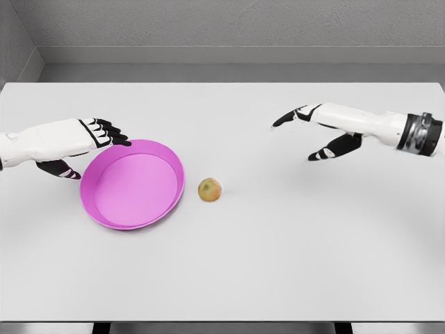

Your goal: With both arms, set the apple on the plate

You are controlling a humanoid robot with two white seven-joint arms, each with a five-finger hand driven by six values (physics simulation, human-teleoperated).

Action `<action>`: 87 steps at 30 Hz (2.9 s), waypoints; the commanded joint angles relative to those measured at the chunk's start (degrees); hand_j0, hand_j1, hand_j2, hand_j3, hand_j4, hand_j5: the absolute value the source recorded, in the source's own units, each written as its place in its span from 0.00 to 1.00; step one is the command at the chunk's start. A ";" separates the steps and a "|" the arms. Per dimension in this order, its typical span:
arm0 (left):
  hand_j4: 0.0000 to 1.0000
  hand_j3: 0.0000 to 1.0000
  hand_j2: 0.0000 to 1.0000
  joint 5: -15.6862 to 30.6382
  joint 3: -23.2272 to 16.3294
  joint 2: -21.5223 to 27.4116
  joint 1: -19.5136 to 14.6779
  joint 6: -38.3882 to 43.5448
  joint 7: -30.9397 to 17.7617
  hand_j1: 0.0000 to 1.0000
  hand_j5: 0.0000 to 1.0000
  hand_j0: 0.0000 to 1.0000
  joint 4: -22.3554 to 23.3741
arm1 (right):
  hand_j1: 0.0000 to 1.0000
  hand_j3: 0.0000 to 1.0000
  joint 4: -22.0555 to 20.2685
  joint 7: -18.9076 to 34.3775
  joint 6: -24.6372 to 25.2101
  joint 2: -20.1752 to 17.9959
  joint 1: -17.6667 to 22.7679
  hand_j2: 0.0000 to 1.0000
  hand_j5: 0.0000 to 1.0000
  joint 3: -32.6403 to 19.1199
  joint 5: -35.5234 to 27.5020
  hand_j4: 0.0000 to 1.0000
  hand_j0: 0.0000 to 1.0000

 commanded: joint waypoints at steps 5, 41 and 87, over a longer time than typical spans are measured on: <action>1.00 1.00 1.00 0.35 0.08 0.05 0.00 0.07 0.03 1.00 1.00 1.00 0.00 | 1.00 1.00 2.74 -0.02 0.08 -0.74 0.00 1.00 1.00 -1.77 -0.50 1.00 1.00; 0.93 0.93 0.93 -1.76 -16.26 -26.31 -14.15 0.07 -7.53 0.93 0.93 0.93 3.87 | 1.00 1.00 2.57 -0.02 0.08 -3.99 4.31 1.00 1.00 -7.92 -0.68 1.00 1.00; 0.88 0.88 0.88 -6.07 -18.11 -29.12 -14.06 0.07 -7.62 0.88 0.88 0.88 8.88 | 1.00 1.00 2.48 -0.02 0.08 -2.85 5.54 1.00 1.00 -17.85 -0.76 1.00 1.00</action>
